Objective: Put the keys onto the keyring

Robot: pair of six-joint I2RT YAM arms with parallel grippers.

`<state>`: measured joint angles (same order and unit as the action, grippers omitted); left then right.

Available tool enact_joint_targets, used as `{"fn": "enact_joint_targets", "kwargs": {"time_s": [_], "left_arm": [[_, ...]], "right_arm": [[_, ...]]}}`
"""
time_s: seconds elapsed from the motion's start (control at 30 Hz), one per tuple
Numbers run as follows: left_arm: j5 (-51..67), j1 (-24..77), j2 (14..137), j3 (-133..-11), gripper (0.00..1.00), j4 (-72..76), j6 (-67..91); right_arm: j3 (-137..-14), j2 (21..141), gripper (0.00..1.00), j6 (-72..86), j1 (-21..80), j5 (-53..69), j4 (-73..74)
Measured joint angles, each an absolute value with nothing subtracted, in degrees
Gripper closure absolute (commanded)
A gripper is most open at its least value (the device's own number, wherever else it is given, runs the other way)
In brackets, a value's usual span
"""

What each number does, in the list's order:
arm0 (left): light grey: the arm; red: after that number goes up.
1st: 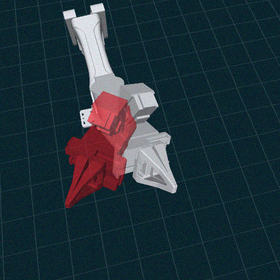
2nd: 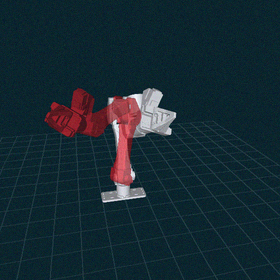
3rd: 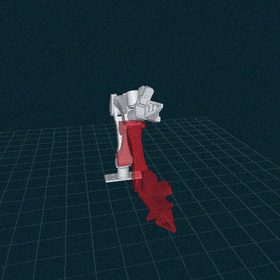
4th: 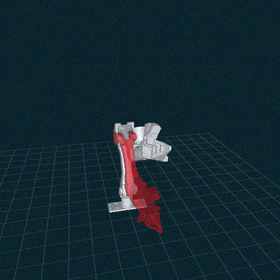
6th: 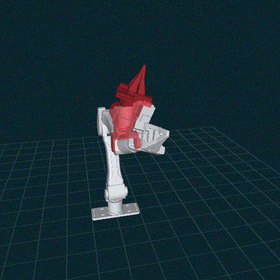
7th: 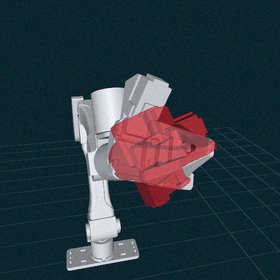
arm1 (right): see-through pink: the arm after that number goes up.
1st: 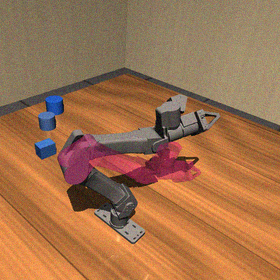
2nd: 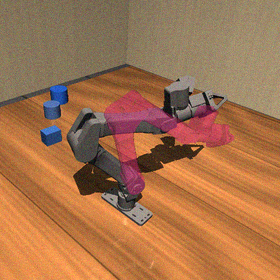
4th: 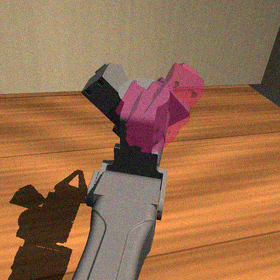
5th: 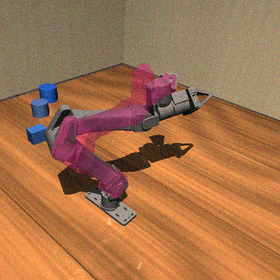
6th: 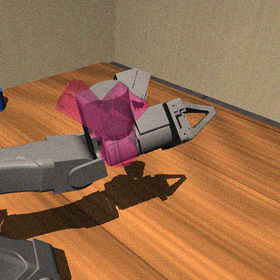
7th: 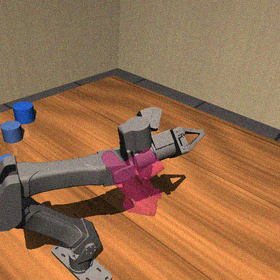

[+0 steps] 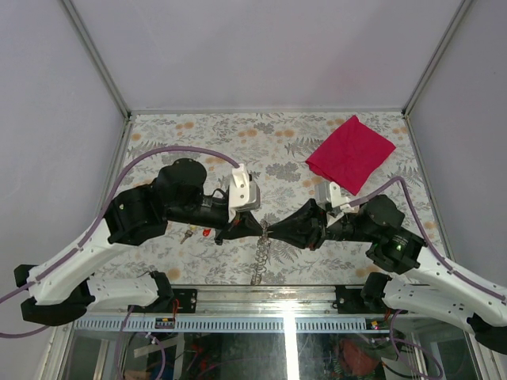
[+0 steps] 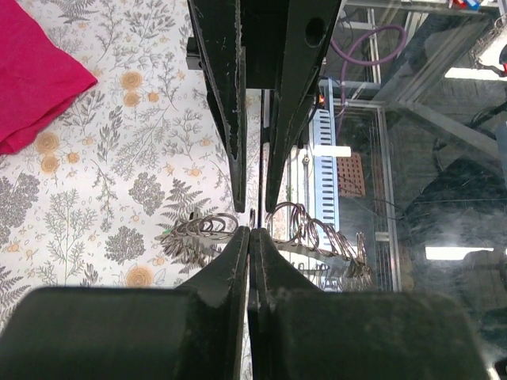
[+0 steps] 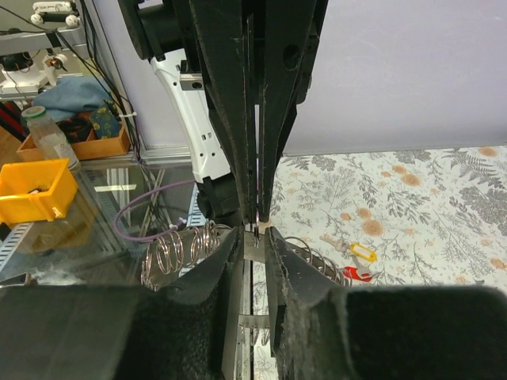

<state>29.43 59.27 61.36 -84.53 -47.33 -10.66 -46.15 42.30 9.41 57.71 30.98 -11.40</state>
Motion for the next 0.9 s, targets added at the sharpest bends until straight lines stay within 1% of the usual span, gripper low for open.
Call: {"fn": "enact_joint_targets", "kwargs": {"time_s": [0.23,0.53,0.57,0.63,0.7,0.73,0.87,0.9], "left_arm": [[29.43,59.27,63.72,-86.63,1.0,-51.29,-12.34],[29.36,59.27,66.22,-89.93,1.0,-56.05,-14.04],[29.36,59.27,66.52,-90.32,1.0,-56.62,-14.22],[29.36,59.27,66.98,-90.89,1.0,-57.58,-14.5],[29.15,59.27,67.37,-91.31,1.0,-58.3,-14.96],[28.86,59.27,67.61,-91.55,1.0,-58.76,-15.18],[28.03,59.27,68.2,-92.31,1.0,-59.99,-15.38],[27.92,59.27,68.27,-92.47,0.98,-60.25,-15.38]], "right_arm": [[-47.53,44.31,0.75,8.03,57.71,31.14,-7.94],[-50.46,47.42,0.75,6.46,57.71,31.51,-3.4],[-50.85,47.75,0.77,6.28,57.71,31.7,-2.9],[-51.55,48.31,0.83,5.87,57.71,32.16,-1.76],[-52.18,48.84,0.99,5.58,57.71,32.58,-0.73],[-52.53,49.12,1.0,5.39,57.71,32.75,-0.21],[-53.89,50.15,1.0,4.8,57.76,32.77,2.11],[-54.33,50.48,1.0,4.67,57.76,32.77,2.59]]}}
